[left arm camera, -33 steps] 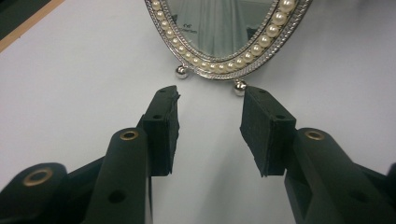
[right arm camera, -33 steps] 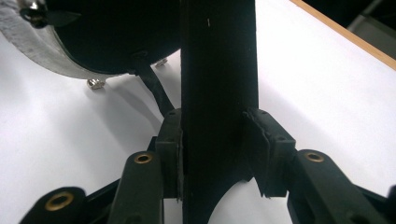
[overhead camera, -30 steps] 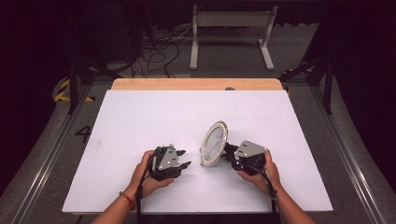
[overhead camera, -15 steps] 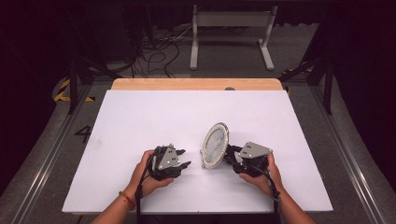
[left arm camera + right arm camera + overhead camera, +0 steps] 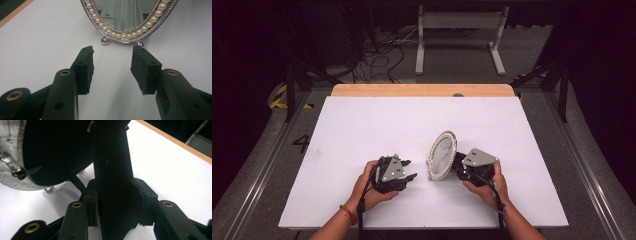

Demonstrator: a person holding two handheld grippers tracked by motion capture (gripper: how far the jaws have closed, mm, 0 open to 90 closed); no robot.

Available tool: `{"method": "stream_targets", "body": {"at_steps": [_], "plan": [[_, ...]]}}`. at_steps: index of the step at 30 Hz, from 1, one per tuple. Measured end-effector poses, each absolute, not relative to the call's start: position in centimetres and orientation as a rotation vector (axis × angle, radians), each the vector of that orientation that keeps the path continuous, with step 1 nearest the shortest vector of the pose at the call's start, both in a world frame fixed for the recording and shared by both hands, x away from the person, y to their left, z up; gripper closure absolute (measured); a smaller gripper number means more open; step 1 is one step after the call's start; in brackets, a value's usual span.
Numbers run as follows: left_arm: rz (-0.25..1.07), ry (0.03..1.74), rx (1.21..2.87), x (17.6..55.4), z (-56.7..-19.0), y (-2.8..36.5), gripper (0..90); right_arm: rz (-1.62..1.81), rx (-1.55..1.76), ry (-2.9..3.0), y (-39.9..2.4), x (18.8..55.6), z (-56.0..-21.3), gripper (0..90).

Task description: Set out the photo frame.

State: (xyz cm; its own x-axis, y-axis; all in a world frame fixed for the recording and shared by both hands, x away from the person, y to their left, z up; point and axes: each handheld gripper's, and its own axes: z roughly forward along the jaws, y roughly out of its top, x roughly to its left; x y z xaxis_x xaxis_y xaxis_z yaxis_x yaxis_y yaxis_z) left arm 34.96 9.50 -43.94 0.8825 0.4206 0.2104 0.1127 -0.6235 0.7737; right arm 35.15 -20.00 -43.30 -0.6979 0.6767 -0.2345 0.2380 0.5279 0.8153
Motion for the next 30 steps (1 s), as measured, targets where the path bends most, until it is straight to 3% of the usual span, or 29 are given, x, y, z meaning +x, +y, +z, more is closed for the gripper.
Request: {"method": "stream_targets", "body": {"at_steps": [9,23,30], "plan": [[0.418,0.409,2.206,36.4,-43.4,9.2,43.3,1.1,0.662,2.271,-20.6,35.4,-43.3,62.1],[0.32,0.393,2.186,38.1,-42.9,8.4,41.9,1.18,0.533,2.34,-21.7,36.1,-43.3,61.7],[0.294,0.364,2.194,38.1,-43.0,7.3,32.5,1.182,0.531,2.352,-21.8,36.0,-43.3,60.7]]}}
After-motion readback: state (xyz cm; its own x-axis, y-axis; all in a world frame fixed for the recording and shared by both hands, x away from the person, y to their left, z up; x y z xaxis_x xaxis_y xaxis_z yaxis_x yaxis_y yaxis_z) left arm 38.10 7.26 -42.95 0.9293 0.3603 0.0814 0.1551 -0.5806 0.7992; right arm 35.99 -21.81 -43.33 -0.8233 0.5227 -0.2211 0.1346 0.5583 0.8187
